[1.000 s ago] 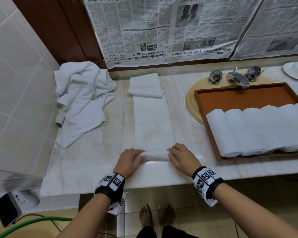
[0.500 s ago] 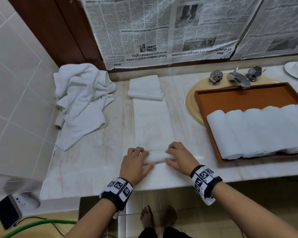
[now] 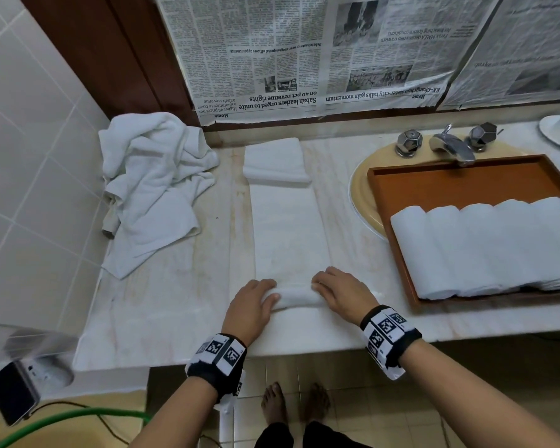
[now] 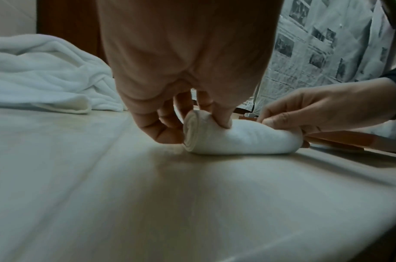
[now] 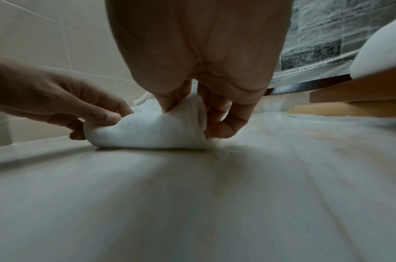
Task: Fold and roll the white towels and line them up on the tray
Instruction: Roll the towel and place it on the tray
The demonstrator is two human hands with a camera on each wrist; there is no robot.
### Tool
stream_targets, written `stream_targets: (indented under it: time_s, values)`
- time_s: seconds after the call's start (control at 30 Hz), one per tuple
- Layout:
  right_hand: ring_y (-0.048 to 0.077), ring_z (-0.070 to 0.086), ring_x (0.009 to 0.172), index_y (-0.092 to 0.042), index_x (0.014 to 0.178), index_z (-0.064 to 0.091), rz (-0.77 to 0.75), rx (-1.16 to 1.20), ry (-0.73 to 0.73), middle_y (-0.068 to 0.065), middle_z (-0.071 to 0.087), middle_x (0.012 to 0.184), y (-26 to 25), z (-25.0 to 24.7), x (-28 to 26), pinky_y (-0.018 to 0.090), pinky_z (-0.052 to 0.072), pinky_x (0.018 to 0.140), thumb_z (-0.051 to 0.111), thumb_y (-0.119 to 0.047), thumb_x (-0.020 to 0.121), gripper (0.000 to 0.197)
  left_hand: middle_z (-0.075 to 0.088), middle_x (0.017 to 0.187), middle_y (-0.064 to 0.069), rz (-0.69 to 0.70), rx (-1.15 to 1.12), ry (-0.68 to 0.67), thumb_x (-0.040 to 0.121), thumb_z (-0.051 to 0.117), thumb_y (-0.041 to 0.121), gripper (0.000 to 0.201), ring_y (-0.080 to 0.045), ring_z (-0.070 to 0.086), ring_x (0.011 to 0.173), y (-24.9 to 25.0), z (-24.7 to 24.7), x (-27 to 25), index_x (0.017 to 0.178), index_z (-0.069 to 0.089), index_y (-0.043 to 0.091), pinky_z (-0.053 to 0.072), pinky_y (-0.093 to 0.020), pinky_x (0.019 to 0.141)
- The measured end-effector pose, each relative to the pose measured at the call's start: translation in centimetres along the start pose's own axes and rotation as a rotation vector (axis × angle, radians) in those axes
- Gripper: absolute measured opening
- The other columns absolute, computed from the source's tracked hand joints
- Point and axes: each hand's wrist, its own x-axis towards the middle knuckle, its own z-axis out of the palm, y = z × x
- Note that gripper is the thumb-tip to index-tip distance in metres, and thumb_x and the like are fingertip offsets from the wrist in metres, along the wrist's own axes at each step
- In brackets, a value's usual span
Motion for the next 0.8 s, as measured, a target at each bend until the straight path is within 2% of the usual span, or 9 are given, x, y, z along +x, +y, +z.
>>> stream_targets:
  time_s: [0.17, 0.23, 0.33, 0.47, 0.53, 0.6, 0.67, 0.73, 0.8]
  values:
    - [0.025, 0.056, 0.084, -0.014, 0.096, 0.067, -0.148, -0.104, 0.212, 0.004, 0.057, 0.096, -0.2, 0.9, 0.3, 0.037, 0.049, 0.059, 0.062, -0.019, 0.093, 0.007, 0.054, 0.117, -0.003, -0.077, 0.028, -0.054, 0.1, 0.052, 0.04, 0.034, -0.023, 0.057, 0.106, 0.4, -0.7, 0.7, 0.124, 0.065, 0.02, 0.043, -0.031, 0.088]
    - [0.026, 0.057, 0.085, -0.013, 0.098, 0.067, -0.189, -0.074, 0.181, 0.004, 0.059, 0.096, -0.4, 1.0, 0.2, 0.04, 0.051, 0.062, 0.058, -0.014, 0.092, 0.011, 0.053, 0.12, -0.002, -0.059, 0.028, -0.063, 0.1, 0.054, 0.037, 0.032, -0.023, 0.055, 0.107, 0.3, -0.9, 1.1, 0.118, 0.068, 0.016, 0.042, -0.03, 0.091]
    - [0.021, 0.055, 0.095, -0.013, 0.107, 0.066, -0.199, -0.04, 0.094, 0.002, 0.059, 0.104, -0.6, 0.5, -0.1, 0.038, 0.052, 0.075, 0.057, -0.03, 0.091, 0.025, 0.055, 0.12, -0.002, -0.059, 0.021, -0.075, 0.1, 0.054, 0.034, 0.028, -0.021, 0.055, 0.108, 0.5, -1.1, 1.4, 0.115, 0.067, 0.014, 0.04, -0.028, 0.09]
    - [0.02, 0.051, 0.105, -0.013, 0.116, 0.062, -0.157, -0.062, -0.064, 0.002, 0.056, 0.114, -0.5, 0.2, 0.1, 0.035, 0.046, 0.086, 0.065, -0.042, 0.089, 0.04, 0.058, 0.113, -0.002, -0.047, 0.045, -0.068, 0.101, 0.049, 0.031, 0.028, -0.025, 0.054, 0.109, 0.5, -0.9, 1.1, 0.127, 0.056, 0.026, 0.046, -0.036, 0.089]
    - [0.019, 0.05, 0.106, -0.013, 0.115, 0.065, -0.095, 0.035, -0.09, 0.001, 0.056, 0.112, -0.5, -0.1, 0.5, 0.033, 0.043, 0.089, 0.064, -0.041, 0.091, 0.037, 0.055, 0.123, 0.001, -0.016, 0.112, -0.034, 0.1, 0.049, 0.031, 0.03, -0.025, 0.047, 0.116, 0.4, -0.7, 0.6, 0.128, 0.058, 0.03, 0.048, -0.041, 0.089]
    - [0.018, 0.049, 0.105, -0.013, 0.114, 0.067, -0.045, 0.096, -0.114, 0.002, 0.056, 0.111, -0.6, -0.4, 1.0, 0.029, 0.039, 0.091, 0.063, -0.04, 0.093, 0.035, 0.048, 0.138, 0.004, 0.038, 0.159, -0.017, 0.098, 0.047, 0.036, 0.033, -0.026, 0.04, 0.123, 0.3, -0.4, 0.2, 0.128, 0.061, 0.032, 0.049, -0.044, 0.09]
    - [0.018, 0.049, 0.104, -0.013, 0.116, 0.067, -0.019, 0.087, -0.153, 0.003, 0.056, 0.111, -0.6, -0.7, 1.3, 0.027, 0.036, 0.089, 0.06, -0.04, 0.095, 0.035, 0.043, 0.145, 0.006, 0.035, 0.159, -0.063, 0.094, 0.033, 0.049, 0.049, -0.024, 0.04, 0.125, 0.2, -0.4, -0.2, 0.136, 0.054, 0.033, 0.047, -0.044, 0.094]
    - [0.018, 0.051, 0.101, -0.014, 0.114, 0.067, 0.006, 0.08, -0.173, 0.004, 0.057, 0.109, -0.7, -0.8, 1.3, 0.027, 0.037, 0.087, 0.057, -0.041, 0.096, 0.034, 0.048, 0.141, 0.004, 0.026, 0.138, -0.095, 0.091, 0.021, 0.056, 0.063, -0.024, 0.045, 0.12, 0.1, -0.4, -0.4, 0.14, 0.05, 0.03, 0.046, -0.041, 0.095]
    - [0.016, 0.052, 0.096, -0.017, 0.111, 0.065, 0.018, 0.09, -0.153, 0.001, 0.059, 0.105, -0.9, -0.5, 0.9, 0.028, 0.038, 0.084, 0.057, -0.041, 0.096, 0.029, 0.053, 0.133, 0.001, 0.026, 0.101, -0.1, 0.098, 0.032, 0.048, 0.051, -0.024, 0.047, 0.115, 0.0, -0.4, -0.5, 0.137, 0.055, 0.024, 0.044, -0.039, 0.097]
